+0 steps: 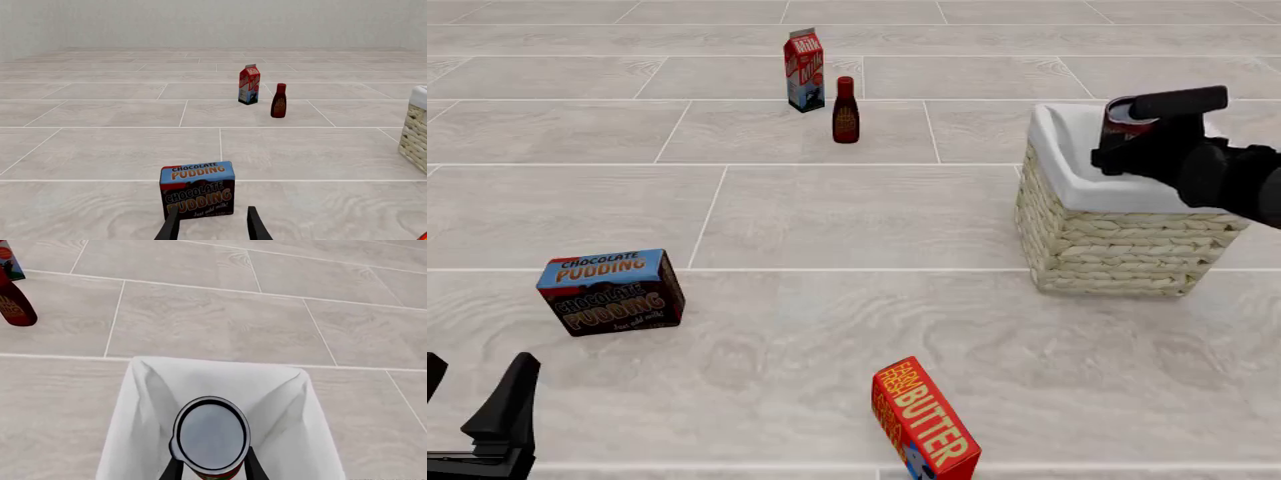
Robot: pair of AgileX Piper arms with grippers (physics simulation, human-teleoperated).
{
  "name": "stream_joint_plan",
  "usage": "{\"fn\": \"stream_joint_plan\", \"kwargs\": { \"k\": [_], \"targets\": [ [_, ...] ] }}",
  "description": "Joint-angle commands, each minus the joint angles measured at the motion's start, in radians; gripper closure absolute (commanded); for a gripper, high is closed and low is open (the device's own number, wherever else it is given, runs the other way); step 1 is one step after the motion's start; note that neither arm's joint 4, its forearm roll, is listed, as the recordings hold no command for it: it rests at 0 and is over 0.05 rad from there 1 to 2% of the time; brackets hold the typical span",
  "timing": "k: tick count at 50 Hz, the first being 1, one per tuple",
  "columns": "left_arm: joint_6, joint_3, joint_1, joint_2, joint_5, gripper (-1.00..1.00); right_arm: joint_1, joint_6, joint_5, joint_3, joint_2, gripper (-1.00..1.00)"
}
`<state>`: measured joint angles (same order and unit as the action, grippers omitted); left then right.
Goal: Pick the tomato sauce and place it in the basket.
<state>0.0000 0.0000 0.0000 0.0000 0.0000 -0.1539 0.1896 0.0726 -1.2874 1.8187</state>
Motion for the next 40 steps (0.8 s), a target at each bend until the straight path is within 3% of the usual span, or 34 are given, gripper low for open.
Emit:
{"fn": "stream_joint_plan", "kwargs": {
  "k": [1,4,5,40],
  "targets": [
    [0.000,0.000,0.000,0.000,0.000,-1.00,-0.003,-0.029,0.007,-0.004,0.009,1.00],
    [0.000,0.000,0.000,0.000,0.000,-1.00,-0.003,-0.047,0.008,0.000,0.003,1.00],
    [0.000,0.000,0.000,0.000,0.000,-1.00,0.003,-0.056,0.001,-0.005,0.008,-1.00],
    [0.000,0.000,0.000,0.000,0.000,-1.00,-0.010,-0.089,-0.024,-0.014,-0.038,-1.00]
  ]
}}
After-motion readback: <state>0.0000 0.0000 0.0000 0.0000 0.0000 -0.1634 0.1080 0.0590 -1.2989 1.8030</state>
